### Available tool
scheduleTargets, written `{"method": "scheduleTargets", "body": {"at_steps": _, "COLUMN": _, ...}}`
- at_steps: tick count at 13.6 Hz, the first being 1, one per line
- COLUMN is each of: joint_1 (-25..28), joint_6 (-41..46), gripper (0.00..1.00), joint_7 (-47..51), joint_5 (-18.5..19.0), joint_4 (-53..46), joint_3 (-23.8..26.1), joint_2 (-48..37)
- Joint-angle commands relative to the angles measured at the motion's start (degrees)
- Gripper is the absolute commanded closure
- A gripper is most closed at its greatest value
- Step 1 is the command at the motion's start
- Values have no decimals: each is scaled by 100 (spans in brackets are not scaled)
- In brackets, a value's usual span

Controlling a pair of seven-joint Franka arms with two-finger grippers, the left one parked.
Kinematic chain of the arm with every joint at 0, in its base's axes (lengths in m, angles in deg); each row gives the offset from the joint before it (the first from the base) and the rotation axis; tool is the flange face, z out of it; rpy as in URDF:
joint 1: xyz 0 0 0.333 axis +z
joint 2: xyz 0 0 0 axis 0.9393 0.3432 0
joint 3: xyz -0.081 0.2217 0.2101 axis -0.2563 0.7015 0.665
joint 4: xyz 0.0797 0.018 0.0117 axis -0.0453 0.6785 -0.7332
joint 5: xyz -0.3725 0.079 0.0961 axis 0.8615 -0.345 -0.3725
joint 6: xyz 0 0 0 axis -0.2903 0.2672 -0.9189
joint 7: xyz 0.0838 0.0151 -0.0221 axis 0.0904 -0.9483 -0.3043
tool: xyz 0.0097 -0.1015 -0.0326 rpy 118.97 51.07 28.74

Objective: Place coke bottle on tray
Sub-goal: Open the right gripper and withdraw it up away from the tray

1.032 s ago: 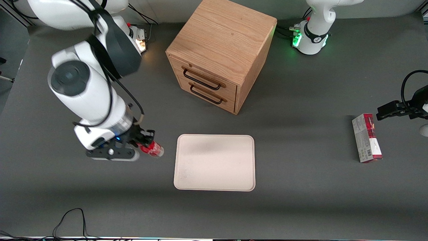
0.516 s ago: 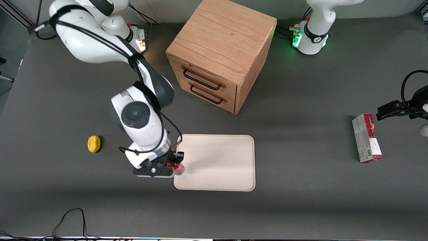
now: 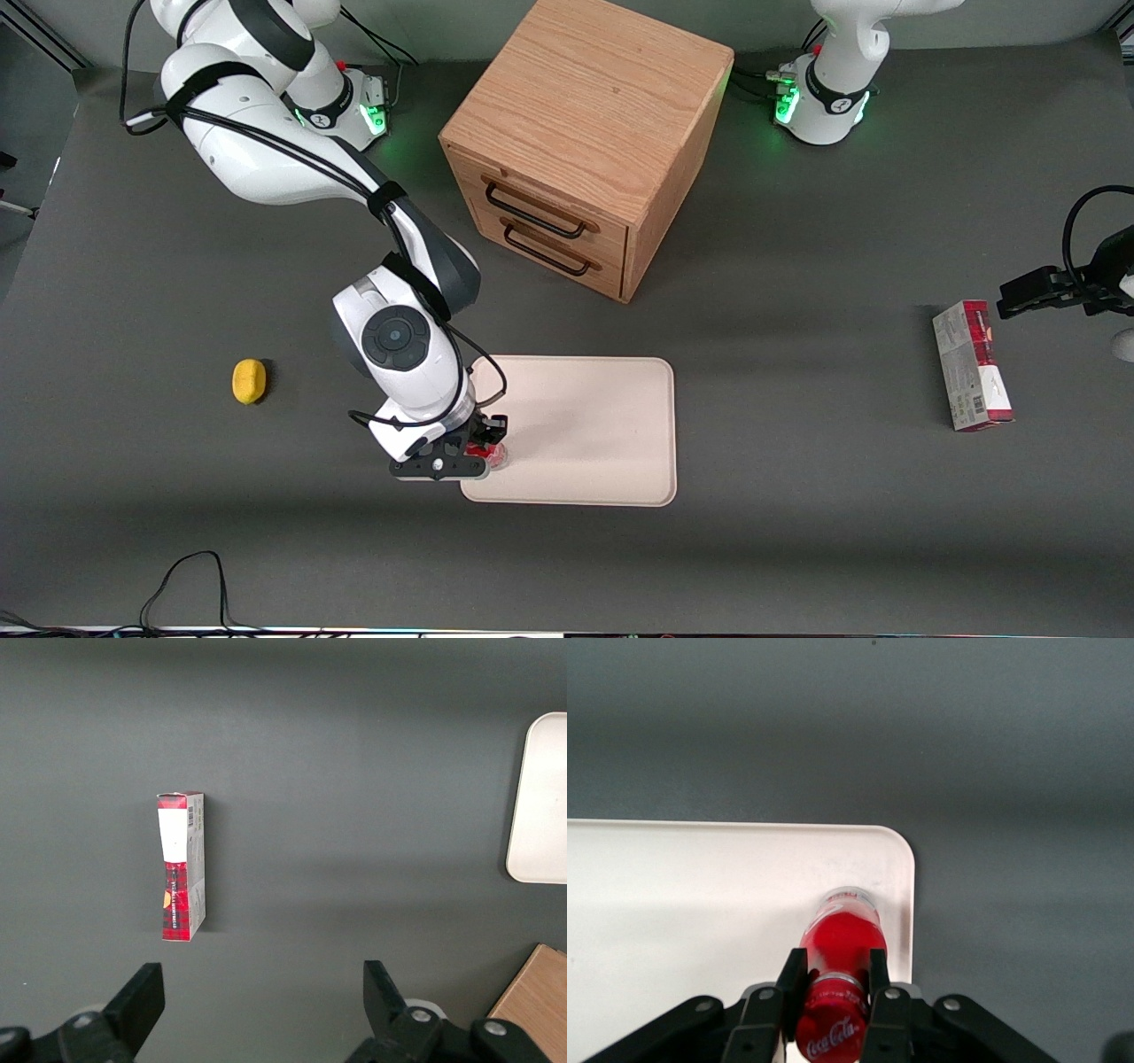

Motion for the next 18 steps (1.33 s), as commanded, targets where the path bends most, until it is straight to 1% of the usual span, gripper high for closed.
{"method": "scheduleTargets", "body": {"at_steps": 1, "joint_1": -13, "joint_6": -52, "gripper": 0, "joint_7": 150, "joint_5": 282, "joint_4": -79, "joint_3": 88, "joint_2": 24}}
{"method": "scheduleTargets", "body": {"at_steps": 2, "joint_1": -13, "joint_6": -52, "gripper": 0, "joint_7": 167, "joint_5": 370, "joint_4": -79, "joint_3": 97, "joint_2": 6}}
{"method": "scheduleTargets", "body": {"at_steps": 4, "joint_1": -75, "joint_6": 9, "gripper": 0, "joint_7": 185, "joint_5": 336, "joint_4": -88, "joint_3": 123, "joint_2": -116}}
{"method": "scheduleTargets", "body": {"at_steps": 5, "joint_1": -84, "joint_6": 36, "gripper": 0, "joint_7": 176, "joint_5": 258, "joint_4": -53, "joint_3": 141, "joint_2": -317}}
{"method": "scheduleTargets", "body": {"at_steps": 6, "joint_1": -118, "joint_6": 158, "gripper": 0, "joint_7": 194, "joint_5": 5, "joint_4": 139, "joint_3": 115, "joint_2": -571}}
{"method": "scheduleTargets", "body": {"at_steps": 7, "joint_1": -180, "joint_6": 168, "gripper": 0, "joint_7": 115, "joint_5": -372, "joint_4": 376, "joint_3": 71, "joint_2": -896}}
{"method": "scheduleTargets", "body": {"at_steps": 8, "joint_1": -250, "joint_6": 194, "gripper": 0, "joint_7": 19, "joint_5": -706, "joint_4": 631, "joint_3": -77, "joint_2": -1221}}
{"method": "scheduleTargets", "body": {"at_steps": 9, "joint_1": -251, "joint_6": 229, "gripper": 0, "joint_7": -260, "joint_5": -1075, "joint_4": 929, "joint_3": -348, "joint_2": -1633}}
{"method": "scheduleTargets", "body": {"at_steps": 11, "joint_1": -251, "joint_6": 352, "gripper": 0, "joint_7": -1155, "joint_5": -2102, "joint_4": 1640, "joint_3": -1015, "joint_2": -2476}}
{"method": "scheduleTargets", "body": {"at_steps": 12, "joint_1": -242, "joint_6": 396, "gripper": 0, "joint_7": -1630, "joint_5": -2551, "joint_4": 2061, "joint_3": -1376, "joint_2": -2951}}
{"method": "scheduleTargets", "body": {"at_steps": 13, "joint_1": -242, "joint_6": 536, "gripper": 0, "joint_7": -1991, "joint_5": -2877, "joint_4": 2562, "joint_3": -1667, "joint_2": -3443}}
{"method": "scheduleTargets", "body": {"at_steps": 14, "joint_1": -242, "joint_6": 590, "gripper": 0, "joint_7": -2195, "joint_5": -3037, "joint_4": 3115, "joint_3": -1913, "joint_2": -3944}}
{"method": "scheduleTargets", "body": {"at_steps": 16, "joint_1": -233, "joint_6": 678, "gripper": 0, "joint_7": -2416, "joint_5": -3048, "joint_4": 4187, "joint_3": -2353, "joint_2": -4946}}
{"method": "scheduleTargets", "body": {"at_steps": 18, "joint_1": -224, "joint_6": 748, "gripper": 0, "joint_7": -2949, "joint_5": -3039, "joint_4": 4814, "joint_3": -2827, "joint_2": -5651}}
